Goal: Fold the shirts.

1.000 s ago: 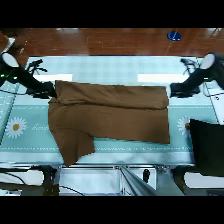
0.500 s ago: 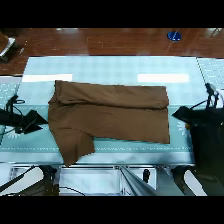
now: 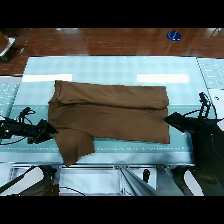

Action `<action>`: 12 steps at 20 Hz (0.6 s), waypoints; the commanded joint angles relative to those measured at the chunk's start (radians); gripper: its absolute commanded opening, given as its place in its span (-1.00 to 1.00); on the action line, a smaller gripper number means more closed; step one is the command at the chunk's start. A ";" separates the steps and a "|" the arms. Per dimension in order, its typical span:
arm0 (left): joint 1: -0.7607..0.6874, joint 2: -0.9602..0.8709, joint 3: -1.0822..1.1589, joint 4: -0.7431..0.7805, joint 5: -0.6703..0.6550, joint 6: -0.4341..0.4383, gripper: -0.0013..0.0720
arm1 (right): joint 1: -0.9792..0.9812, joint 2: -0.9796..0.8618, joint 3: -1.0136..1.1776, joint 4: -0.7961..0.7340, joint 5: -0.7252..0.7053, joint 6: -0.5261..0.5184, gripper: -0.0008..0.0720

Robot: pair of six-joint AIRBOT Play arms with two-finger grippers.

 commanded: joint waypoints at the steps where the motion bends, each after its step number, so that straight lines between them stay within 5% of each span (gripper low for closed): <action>1: -0.070 -0.023 -0.017 -0.014 0.052 0.000 0.41 | -0.022 0.005 0.002 -0.035 -0.064 0.002 0.15; 3: -0.123 -0.040 -0.017 -0.013 0.080 -0.005 0.35 | -0.106 0.005 0.033 -0.153 -0.051 0.057 0.15; 4: -0.141 -0.045 -0.017 -0.013 0.101 -0.015 -0.09 | -0.161 0.005 0.041 -0.196 -0.011 0.059 0.15; 5: -0.150 -0.045 -0.017 -0.013 0.112 -0.014 -0.75 | -0.207 0.004 0.040 -0.231 0.054 0.057 0.15; 6: -0.154 -0.045 -0.017 -0.014 0.114 -0.009 -0.90 | -0.241 0.003 0.035 -0.276 0.144 0.056 0.15; 9: -0.154 -0.045 -0.017 -0.013 0.116 0.008 -0.90 | -0.243 0.003 -0.043 -0.270 0.295 0.021 0.15; 12: -0.154 -0.045 -0.017 -0.013 0.108 0.008 -0.90 | -0.171 0.003 -0.092 -0.142 0.283 -0.008 0.15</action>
